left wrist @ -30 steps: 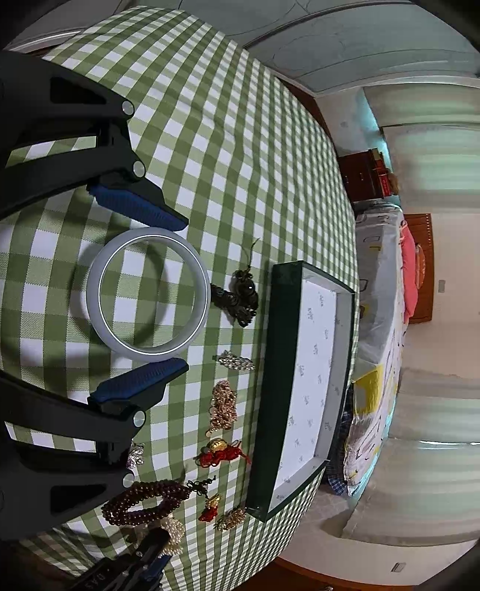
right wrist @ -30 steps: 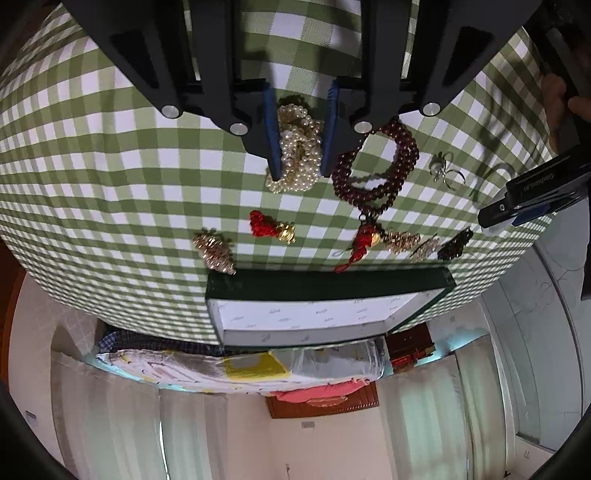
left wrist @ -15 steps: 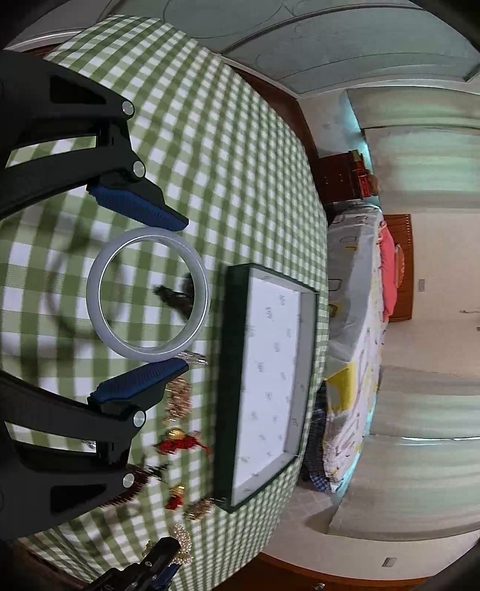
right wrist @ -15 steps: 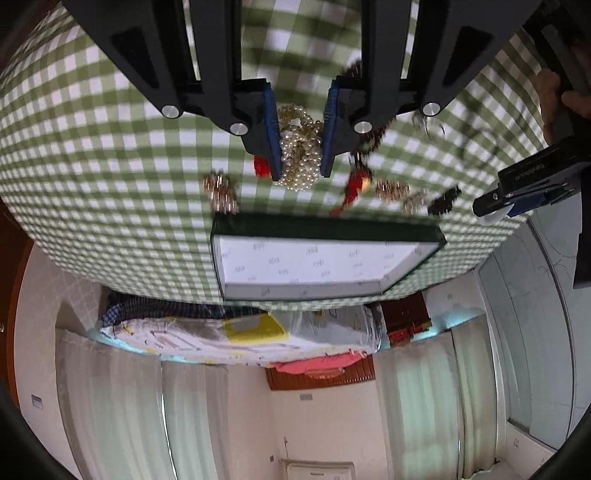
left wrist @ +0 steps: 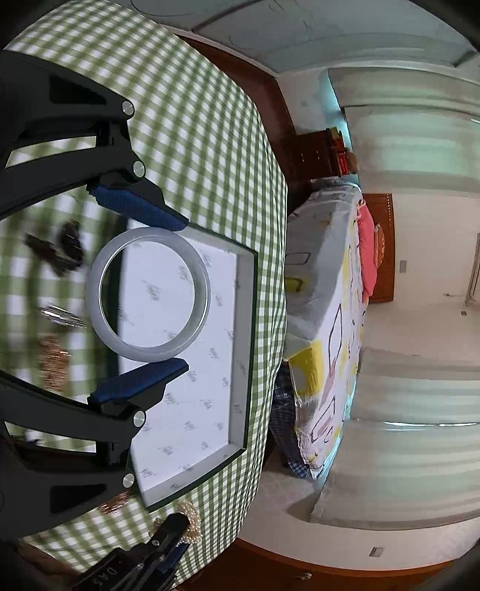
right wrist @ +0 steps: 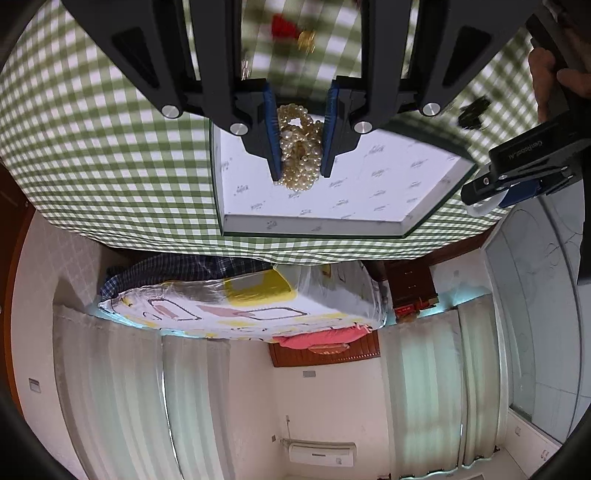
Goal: Organize jewelry
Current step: 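Carry the bangle into the tray with the left gripper while the right gripper carries the pearl strand there, then open both grippers and withdraw them from the tray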
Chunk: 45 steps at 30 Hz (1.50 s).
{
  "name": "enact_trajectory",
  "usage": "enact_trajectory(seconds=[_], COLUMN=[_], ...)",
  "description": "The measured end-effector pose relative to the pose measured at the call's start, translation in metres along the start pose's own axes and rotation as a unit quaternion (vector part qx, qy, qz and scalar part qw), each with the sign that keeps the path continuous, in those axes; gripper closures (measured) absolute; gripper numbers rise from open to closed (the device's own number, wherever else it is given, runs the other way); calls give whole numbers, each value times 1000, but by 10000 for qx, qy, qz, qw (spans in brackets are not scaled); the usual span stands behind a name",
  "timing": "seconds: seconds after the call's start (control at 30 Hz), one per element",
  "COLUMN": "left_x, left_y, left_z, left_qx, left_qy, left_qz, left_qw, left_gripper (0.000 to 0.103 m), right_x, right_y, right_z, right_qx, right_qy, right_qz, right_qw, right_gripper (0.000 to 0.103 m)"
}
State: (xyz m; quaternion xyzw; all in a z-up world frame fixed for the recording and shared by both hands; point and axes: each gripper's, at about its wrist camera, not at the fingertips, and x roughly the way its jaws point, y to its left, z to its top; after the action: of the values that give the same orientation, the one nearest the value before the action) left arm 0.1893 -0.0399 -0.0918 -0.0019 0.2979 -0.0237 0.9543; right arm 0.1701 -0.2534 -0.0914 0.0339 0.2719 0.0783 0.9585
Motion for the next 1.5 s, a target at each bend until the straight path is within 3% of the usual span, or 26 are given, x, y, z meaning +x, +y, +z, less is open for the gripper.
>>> enact_trajectory(seconds=[0.1,0.33,0.67,0.73,0.77,0.83,0.9,1.07,1.5], left_x=[30,86,112,113,112,109,106,92,7], left_y=[-4,-3,0,0,0,-1,-3,-5,1], left_z=[7,2,-14,-16,-15,-14,-13,-9,-22], left_qx=[64,144,90,110,110,150,222,289,203], left_qy=[147,820,1390,1415,1381,1297,1224,1044,167], left_qz=[-18,-65,-80,-73,-89,-63,-28,-9,98], left_qw=[9999,9965,9902,9899,9903,9914,9922,9941,9996], left_gripper=[34,34,34,33,32,26,24,24,23], right_x=[18,66,84,82,83,80,76,58,-10], right_y=[-5,-25,-31,-32,-33,-32,-31,-29,-11], right_z=[3,-5,-18,-18,-16,-14,-13,-12,-28], right_qx=[8,236,276,315,316,269,244,310,189], right_qy=[112,833,1317,1280,1257,1174,1105,949,358], right_qz=[-79,-164,-232,-244,-226,-207,-190,-184,-281], right_qw=[9999,9961,9906,9910,9913,9925,9934,9948,9988], right_gripper=[81,81,80,70,67,48,45,44,44])
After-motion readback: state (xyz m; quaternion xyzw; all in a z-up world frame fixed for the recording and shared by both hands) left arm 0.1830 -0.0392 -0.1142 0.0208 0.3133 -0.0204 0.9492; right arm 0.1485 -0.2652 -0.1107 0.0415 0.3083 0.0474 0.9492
